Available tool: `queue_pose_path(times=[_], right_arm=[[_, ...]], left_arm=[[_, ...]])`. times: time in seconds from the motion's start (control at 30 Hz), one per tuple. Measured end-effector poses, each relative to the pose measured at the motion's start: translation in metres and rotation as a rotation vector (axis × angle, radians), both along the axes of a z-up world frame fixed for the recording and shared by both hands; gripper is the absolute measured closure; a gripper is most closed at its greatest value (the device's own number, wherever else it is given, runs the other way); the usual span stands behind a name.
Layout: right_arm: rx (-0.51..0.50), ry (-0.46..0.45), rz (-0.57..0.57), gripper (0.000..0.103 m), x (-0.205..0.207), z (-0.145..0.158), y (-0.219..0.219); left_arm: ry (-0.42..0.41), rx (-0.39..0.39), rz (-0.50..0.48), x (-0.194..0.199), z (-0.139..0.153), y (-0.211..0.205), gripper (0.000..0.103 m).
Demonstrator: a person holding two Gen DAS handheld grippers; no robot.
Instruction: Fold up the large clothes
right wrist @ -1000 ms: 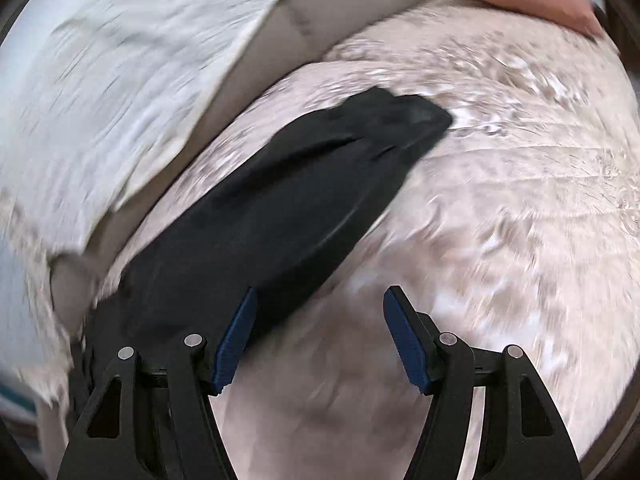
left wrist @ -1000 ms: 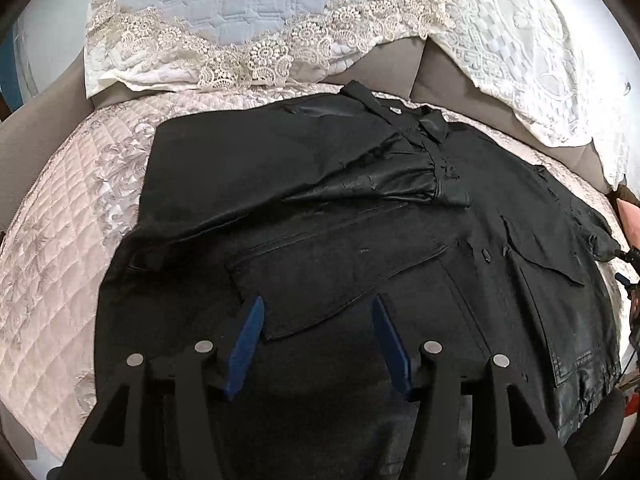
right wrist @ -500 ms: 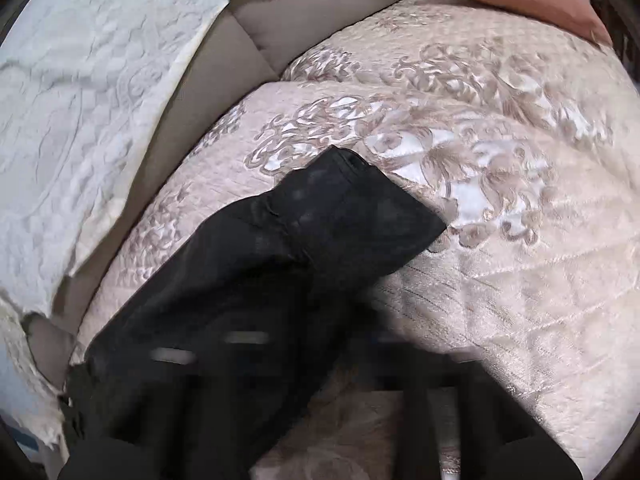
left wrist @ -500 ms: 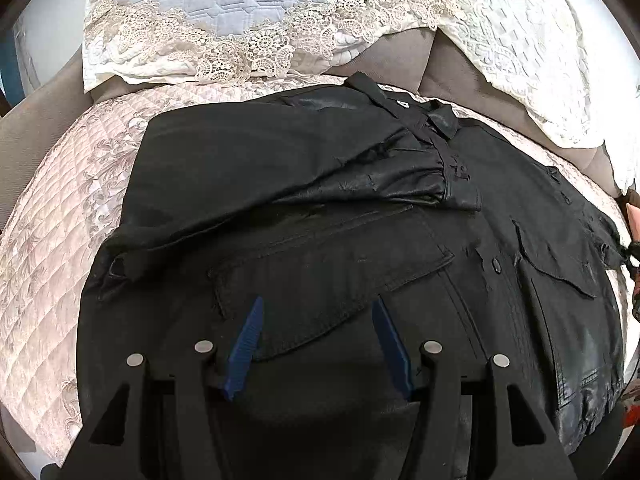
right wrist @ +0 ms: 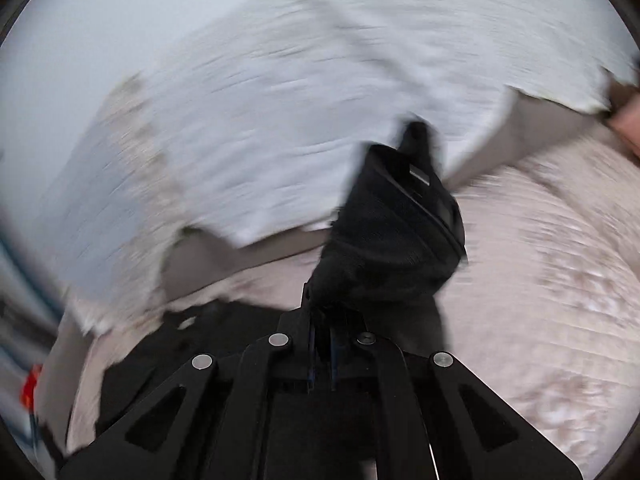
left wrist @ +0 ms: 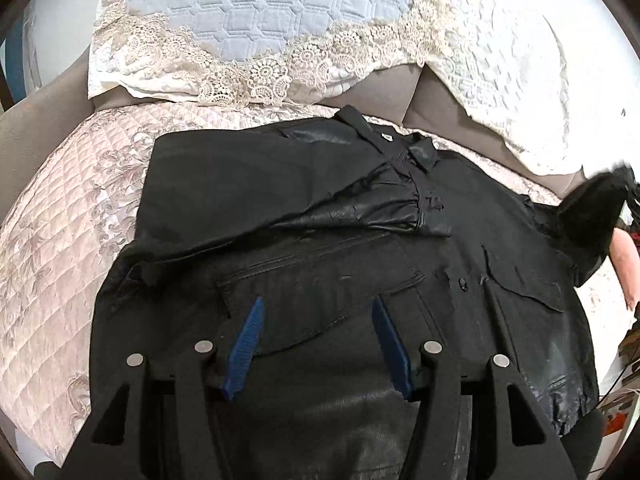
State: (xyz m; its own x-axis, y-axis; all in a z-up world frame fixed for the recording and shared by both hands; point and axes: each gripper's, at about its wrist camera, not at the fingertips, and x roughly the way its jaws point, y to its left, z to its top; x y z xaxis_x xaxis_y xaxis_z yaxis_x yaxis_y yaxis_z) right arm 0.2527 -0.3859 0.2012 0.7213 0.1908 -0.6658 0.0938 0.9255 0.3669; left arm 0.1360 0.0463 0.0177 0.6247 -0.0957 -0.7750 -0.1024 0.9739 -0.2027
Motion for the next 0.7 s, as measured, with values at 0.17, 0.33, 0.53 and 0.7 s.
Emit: queue_pose_path(times=[0.17,0.33,0.53,0.7], right_arm=[[0.010,0.073,0.225,0.099,0.025,-0.034,0.114],[0.001,0.234,0.377,0.099,0.040,-0.114,0.211],[-0.011,0.414,0.425,0.093,0.035,-0.181,0.245],[0.114,0.317,0.515,0.048,0.002,-0.142,0.222]], left_arm=[[-0.013,-0.015,0.016,-0.012,0.004,0.013,0.044],[-0.009,-0.033,0.054,-0.022,0.001,0.033,0.044],[-0.008,-0.038,0.078,-0.028,0.002,0.047,0.044],[-0.033,-0.045,0.037,-0.019,0.015,0.040,0.043]])
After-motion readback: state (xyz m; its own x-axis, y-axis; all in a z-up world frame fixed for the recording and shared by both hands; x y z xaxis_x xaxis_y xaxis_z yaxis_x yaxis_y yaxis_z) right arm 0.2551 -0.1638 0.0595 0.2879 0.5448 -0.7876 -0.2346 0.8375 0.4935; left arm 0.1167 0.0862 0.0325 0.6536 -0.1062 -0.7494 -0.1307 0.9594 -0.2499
